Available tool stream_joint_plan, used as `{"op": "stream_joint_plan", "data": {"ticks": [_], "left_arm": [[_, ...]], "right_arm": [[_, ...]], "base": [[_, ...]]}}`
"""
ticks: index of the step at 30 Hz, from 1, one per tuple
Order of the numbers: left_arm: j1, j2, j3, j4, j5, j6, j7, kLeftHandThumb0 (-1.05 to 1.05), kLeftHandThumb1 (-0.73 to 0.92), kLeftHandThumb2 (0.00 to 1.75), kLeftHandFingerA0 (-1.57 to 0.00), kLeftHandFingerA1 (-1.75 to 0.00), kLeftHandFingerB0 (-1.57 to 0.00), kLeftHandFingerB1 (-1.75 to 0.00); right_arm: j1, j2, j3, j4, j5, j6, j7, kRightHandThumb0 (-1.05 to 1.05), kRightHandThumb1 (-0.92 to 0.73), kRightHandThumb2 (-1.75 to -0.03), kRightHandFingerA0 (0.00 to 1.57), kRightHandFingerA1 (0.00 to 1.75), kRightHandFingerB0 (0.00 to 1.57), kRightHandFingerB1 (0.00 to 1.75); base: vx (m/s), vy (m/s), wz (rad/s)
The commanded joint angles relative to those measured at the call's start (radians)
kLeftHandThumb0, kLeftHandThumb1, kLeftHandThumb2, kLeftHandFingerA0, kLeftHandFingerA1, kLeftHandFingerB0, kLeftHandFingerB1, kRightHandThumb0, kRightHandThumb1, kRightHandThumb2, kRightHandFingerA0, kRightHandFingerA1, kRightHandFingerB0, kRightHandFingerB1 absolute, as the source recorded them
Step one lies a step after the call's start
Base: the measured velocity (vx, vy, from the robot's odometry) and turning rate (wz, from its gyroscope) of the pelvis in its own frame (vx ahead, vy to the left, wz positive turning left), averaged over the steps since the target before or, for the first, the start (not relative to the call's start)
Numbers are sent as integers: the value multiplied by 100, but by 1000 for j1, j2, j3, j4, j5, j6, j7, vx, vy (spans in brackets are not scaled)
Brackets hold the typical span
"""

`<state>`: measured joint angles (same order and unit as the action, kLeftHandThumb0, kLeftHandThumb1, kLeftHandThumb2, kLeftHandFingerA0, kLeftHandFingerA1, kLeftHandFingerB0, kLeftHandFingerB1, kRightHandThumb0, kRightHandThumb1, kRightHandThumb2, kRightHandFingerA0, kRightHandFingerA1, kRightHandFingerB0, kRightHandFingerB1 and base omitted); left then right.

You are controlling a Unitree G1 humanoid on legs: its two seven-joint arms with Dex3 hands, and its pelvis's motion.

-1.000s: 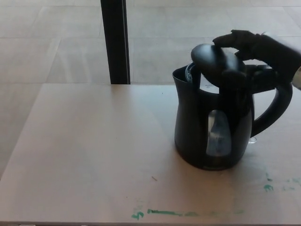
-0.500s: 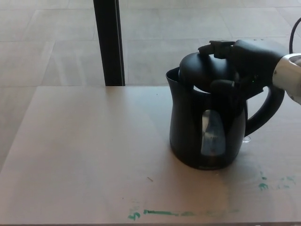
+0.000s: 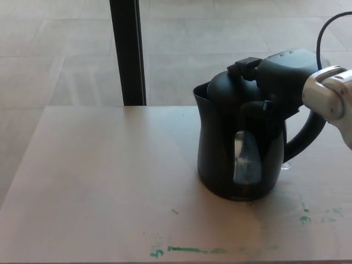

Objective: The robot uses its right hand to push down on the lid of a kettle kept in the middle of the desk to close it

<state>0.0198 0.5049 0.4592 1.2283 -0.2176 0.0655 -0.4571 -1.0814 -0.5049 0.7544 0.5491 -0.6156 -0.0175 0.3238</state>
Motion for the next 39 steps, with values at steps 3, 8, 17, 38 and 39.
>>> {"op": "stream_joint_plan", "data": {"ticks": [3, 8, 17, 38, 39], "left_arm": [[-5, 38, 2, -15, -14, -1, -11, -67, 68, 60, -48, -53, -33, -36], [6, 40, 7, 1, -16, 14, -1, -65, 67, 60, -52, -51, -35, -35], [13, 38, 16, 0, -25, 19, 3, -68, 54, 90, -48, -62, -27, -48], [27, 34, 13, 21, -24, 5, -15, -65, 66, 60, -52, -54, -36, -36], [26, 33, 8, 24, -17, -5, -14, -66, 68, 61, -49, -51, -33, -35]], "right_arm": [[82, 76, 69, 65, -53, -43, 140, -81, -80, -65, 33, 50, 28, 32], [48, 55, 17, 62, -26, -57, 152, -82, -65, -102, 30, 58, 20, 45], [-42, 23, -216, 48, 146, 0, 286, -89, -83, -66, 20, 43, 20, 32], [-21, -153, -619, 42, 315, 123, 424, -94, -69, -107, 24, 53, 9, 35], [-9, -174, -650, 40, 337, 114, 435, -87, -86, -67, 27, 43, 13, 25]], "base": [[0, 0, 0], [0, 0, 0], [0, 0, 0], [0, 0, 0], [0, 0, 0]]}}
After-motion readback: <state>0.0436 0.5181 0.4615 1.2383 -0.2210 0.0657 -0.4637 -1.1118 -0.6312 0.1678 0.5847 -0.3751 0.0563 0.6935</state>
